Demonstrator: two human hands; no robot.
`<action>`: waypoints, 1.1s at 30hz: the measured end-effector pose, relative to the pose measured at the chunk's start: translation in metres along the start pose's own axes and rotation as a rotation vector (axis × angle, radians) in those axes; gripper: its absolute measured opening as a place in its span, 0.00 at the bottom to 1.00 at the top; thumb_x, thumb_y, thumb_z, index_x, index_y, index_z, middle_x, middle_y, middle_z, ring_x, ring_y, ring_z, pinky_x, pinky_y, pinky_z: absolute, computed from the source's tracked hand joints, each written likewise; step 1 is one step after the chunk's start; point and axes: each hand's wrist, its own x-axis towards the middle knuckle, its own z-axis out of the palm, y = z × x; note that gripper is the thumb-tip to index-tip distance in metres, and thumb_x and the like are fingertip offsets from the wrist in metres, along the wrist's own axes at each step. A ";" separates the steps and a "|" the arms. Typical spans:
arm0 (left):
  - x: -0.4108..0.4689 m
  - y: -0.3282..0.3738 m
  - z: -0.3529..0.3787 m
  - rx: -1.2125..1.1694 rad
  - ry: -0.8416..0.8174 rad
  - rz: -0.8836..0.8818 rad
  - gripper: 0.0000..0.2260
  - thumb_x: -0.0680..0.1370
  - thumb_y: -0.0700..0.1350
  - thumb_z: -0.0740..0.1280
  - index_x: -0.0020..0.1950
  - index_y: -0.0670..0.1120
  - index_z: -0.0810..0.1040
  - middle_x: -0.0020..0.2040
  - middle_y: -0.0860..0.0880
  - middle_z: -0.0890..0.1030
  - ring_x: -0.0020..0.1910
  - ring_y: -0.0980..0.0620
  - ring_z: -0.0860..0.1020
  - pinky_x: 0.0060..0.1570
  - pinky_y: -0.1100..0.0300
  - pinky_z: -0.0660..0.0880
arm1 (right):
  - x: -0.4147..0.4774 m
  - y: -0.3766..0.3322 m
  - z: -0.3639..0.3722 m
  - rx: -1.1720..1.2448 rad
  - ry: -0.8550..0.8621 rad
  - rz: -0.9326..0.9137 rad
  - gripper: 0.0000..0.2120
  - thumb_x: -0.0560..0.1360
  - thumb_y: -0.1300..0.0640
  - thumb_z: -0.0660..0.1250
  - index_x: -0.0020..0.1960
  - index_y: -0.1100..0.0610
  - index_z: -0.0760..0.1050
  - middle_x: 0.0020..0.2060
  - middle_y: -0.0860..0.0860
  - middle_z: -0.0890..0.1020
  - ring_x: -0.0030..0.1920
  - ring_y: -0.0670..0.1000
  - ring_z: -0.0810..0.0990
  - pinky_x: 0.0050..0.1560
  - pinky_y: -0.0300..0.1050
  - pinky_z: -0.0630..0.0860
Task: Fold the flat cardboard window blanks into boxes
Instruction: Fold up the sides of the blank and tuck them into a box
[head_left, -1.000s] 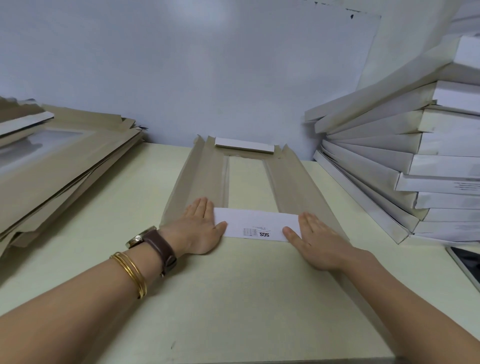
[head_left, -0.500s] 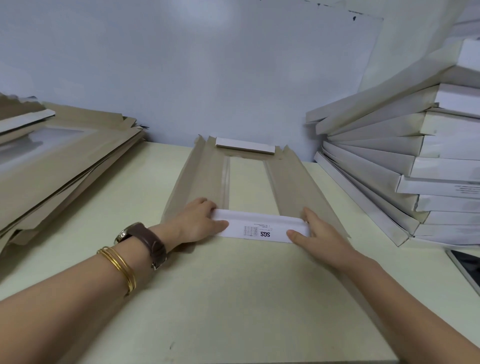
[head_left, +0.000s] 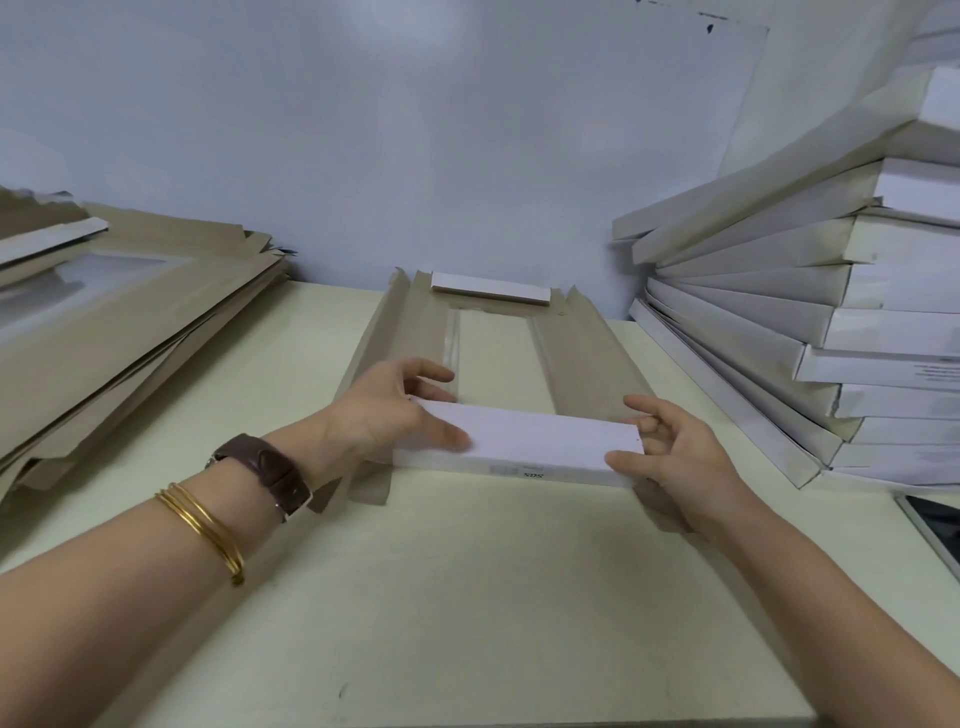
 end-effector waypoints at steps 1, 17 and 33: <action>-0.002 0.005 -0.001 -0.004 -0.038 0.013 0.29 0.55 0.46 0.80 0.56 0.50 0.80 0.50 0.52 0.82 0.45 0.57 0.80 0.44 0.66 0.73 | -0.002 -0.001 -0.002 0.003 -0.031 -0.018 0.29 0.67 0.73 0.74 0.63 0.55 0.74 0.47 0.53 0.82 0.43 0.48 0.84 0.42 0.36 0.78; -0.017 0.009 0.042 0.981 -0.470 0.245 0.30 0.79 0.53 0.63 0.79 0.51 0.55 0.78 0.51 0.57 0.76 0.52 0.53 0.73 0.61 0.52 | -0.027 -0.019 0.004 -0.749 -0.298 -0.353 0.14 0.67 0.71 0.66 0.44 0.55 0.84 0.32 0.45 0.74 0.34 0.41 0.74 0.37 0.29 0.67; -0.034 -0.022 0.062 1.011 -0.474 0.247 0.35 0.80 0.63 0.51 0.77 0.54 0.33 0.78 0.57 0.34 0.75 0.57 0.32 0.74 0.46 0.35 | -0.058 -0.010 0.080 -0.826 -0.567 -0.242 0.50 0.65 0.22 0.35 0.78 0.52 0.36 0.78 0.44 0.38 0.73 0.35 0.34 0.72 0.35 0.35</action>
